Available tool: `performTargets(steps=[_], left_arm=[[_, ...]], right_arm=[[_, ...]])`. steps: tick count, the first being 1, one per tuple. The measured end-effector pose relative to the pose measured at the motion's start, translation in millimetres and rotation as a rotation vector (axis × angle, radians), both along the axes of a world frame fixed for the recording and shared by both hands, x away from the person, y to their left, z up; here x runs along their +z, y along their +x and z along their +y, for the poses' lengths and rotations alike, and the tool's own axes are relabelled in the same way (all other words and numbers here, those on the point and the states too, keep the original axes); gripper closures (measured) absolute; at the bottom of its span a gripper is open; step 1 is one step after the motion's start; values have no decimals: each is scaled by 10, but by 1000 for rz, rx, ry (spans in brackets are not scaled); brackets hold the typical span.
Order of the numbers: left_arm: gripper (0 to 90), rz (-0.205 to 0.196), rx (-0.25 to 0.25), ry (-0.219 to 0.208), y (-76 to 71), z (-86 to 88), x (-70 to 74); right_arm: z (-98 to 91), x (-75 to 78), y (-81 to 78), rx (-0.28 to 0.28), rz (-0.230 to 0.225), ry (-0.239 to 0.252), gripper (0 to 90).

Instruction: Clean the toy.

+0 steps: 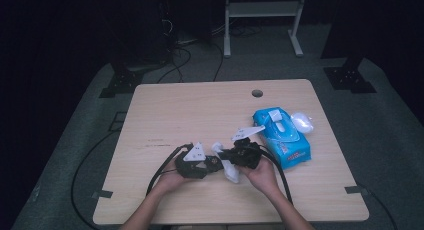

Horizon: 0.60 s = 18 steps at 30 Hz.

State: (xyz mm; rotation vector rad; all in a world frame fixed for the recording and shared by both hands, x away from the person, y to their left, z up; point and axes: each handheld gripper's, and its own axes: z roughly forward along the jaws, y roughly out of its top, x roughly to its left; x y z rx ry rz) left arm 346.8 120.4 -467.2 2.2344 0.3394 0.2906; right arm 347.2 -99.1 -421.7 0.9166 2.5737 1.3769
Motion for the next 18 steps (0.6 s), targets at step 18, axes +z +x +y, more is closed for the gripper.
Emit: performTargets(steps=[18], left_arm=[[582,7,41,-17,18,81,20]], right_arm=[[303,-31,22,17,-8,11,845]])
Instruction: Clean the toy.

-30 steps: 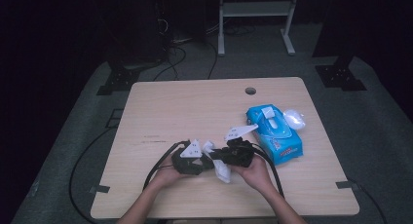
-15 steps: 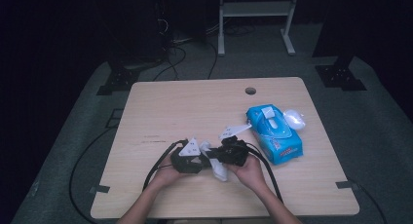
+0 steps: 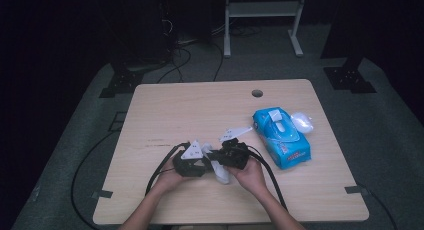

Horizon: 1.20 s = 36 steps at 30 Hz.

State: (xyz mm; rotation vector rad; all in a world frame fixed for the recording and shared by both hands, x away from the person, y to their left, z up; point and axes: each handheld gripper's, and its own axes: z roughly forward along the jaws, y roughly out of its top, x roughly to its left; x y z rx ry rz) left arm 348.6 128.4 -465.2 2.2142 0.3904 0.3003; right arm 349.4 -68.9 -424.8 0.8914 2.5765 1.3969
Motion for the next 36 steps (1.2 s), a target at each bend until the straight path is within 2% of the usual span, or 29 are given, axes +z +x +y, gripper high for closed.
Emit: performTargets(steps=[3,6,9,13,16,18,19,21,22,23,25,28,29,32,34,35,36], left_arm=[[582,-1,4,-2,9,16,4],[582,-6,4,-3,10,3,1],[583,-5,4,-2,9,4,2],[583,7,16,-8,19,44,0],[583,1,15,-9,18,37,-2],[583,-1,8,-7,20,25,-1],[583,-2,4,-7,20,18,-2],[583,-1,2,-6,17,8,-3],[583,1,3,-5,19,12,-2],[583,5,6,-9,20,23,-2],[583,-2,6,-5,18,42,0],[583,-1,3,-7,24,47,-2],[583,-1,2,-7,25,47,-2],[583,-3,1,-8,24,44,-3],[583,2,3,-8,26,41,-2],[583,3,3,-8,27,43,-2],[583,6,4,-10,25,47,-2]], right_arm=[[-82,12,34,-20,-4,-4,847],[-108,35,23,-53,-22,-31,847],[-1,16,22,-21,-11,-15,846],[73,23,25,-14,-33,-35,846],[-52,41,57,-65,-32,-45,847],[-81,39,63,-77,-21,-39,847],[-71,34,59,-72,-16,-28,847],[3,16,45,-27,0,15,847],[77,-1,24,-7,1,6,845],[103,0,15,-5,-19,-1,846],[104,8,35,-1,-8,-2,846],[-61,20,69,-56,-12,-12,847],[-120,22,74,-80,-24,-30,847],[-229,27,85,-110,-18,-34,847],[-185,13,52,-80,-16,-9,846],[-128,3,23,-53,-19,-6,843],[-91,5,-7,-53,-36,-13,844]])
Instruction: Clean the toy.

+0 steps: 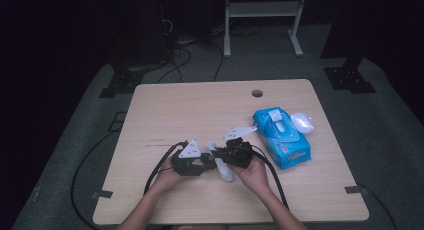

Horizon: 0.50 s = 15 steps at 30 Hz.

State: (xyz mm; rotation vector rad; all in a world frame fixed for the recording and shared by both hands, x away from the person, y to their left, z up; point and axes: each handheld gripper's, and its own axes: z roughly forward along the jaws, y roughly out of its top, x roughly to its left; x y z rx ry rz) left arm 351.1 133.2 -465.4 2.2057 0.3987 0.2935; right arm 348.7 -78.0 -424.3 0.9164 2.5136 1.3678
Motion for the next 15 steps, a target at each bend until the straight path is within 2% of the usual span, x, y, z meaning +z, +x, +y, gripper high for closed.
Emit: performTargets(steps=[3,7,10,14,15], left_arm=[[583,-6,1,1,-5,5,0],[583,-4,-2,-2,4,9,-2],[583,-4,-4,-2,7,7,-2],[583,-4,-3,2,4,10,2],[583,-6,-2,2,-1,15,1]], right_arm=[[30,8,-1,26,3,-7,845],[-143,20,54,-39,-8,-35,846],[-185,14,63,-60,4,-23,845],[-18,-9,17,-6,8,9,842],[4,-4,9,-1,-6,1,844]])
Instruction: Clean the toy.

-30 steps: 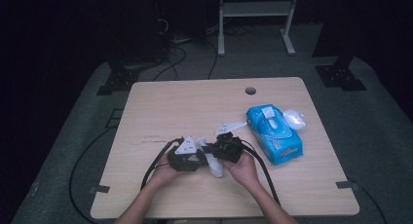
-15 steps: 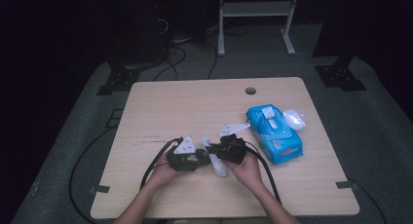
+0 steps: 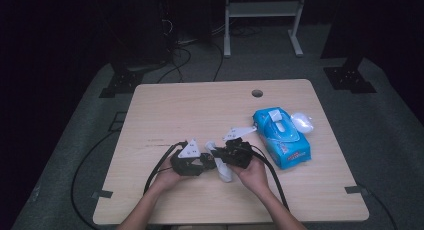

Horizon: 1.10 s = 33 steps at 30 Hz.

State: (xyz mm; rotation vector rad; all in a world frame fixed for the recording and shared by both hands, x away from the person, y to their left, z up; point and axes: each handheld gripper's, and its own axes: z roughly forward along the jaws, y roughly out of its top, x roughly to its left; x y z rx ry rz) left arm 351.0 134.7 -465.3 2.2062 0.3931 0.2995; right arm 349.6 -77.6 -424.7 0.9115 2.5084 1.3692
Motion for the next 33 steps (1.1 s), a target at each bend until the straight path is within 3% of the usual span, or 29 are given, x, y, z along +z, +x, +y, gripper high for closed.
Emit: performTargets(steps=[3,6,9,12,16,21,22,23,27,30,33], left_arm=[[583,-3,0,1,-4,4,-1],[583,0,-2,-2,5,6,-2],[583,-6,1,4,8,-7,1],[583,-3,8,-1,7,-10,-3],[583,-12,7,4,2,1,0],[583,-13,9,4,4,20,-1],[583,-18,1,6,4,25,2],[584,-18,1,5,5,22,9],[584,-20,4,3,4,14,13],[584,-19,4,2,4,16,13],[585,-14,5,-2,11,24,10]], right_arm=[[-72,1,38,-11,20,3,845],[-211,16,61,-75,-8,-38,845],[-275,-17,57,-106,-2,-3,845],[-168,-22,13,-77,-12,12,845],[-4,-17,-30,-28,-35,-5,843],[-155,-11,13,-75,-37,-18,843],[-320,-14,61,-107,-32,-15,843],[-356,-12,67,-117,-20,-5,843],[-356,9,39,-143,-59,-51,843],[-378,7,55,-136,-47,-33,843],[-450,36,54,-162,-69,-29,843]])
